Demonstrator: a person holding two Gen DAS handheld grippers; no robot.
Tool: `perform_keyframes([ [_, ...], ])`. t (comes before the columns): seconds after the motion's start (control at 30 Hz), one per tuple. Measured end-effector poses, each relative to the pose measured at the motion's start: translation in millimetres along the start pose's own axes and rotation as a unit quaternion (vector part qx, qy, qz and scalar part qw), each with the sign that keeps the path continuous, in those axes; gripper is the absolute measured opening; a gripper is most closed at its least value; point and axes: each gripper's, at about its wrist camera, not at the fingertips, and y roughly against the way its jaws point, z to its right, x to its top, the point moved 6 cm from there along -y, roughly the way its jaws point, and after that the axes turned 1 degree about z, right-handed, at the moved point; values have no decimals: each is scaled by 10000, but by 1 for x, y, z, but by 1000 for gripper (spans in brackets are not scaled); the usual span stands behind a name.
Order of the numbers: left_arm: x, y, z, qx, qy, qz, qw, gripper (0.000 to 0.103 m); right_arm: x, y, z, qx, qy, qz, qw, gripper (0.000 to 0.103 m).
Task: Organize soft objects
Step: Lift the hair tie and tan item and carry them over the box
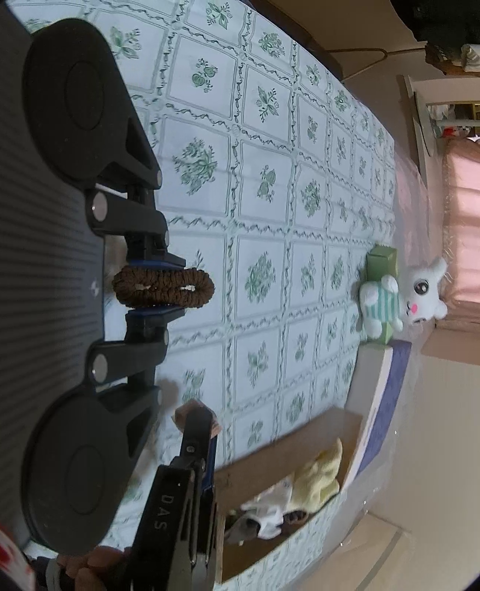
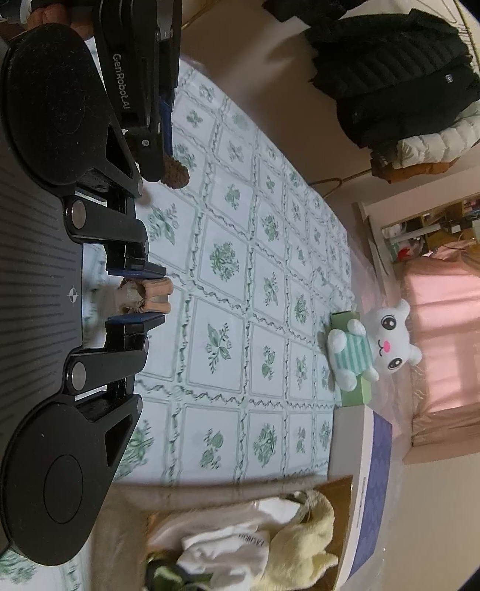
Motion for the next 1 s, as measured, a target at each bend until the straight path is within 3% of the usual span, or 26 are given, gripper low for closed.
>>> perform_keyframes([
  [0.47,-6,59,61,-487,-368,240,9978,19,-12,79,-5,22,-65,296,9995,19],
  [1.0,11,62,163,-1130,-1168,351,9861,19,-33,170,66,-770,-661,562,9933,19],
])
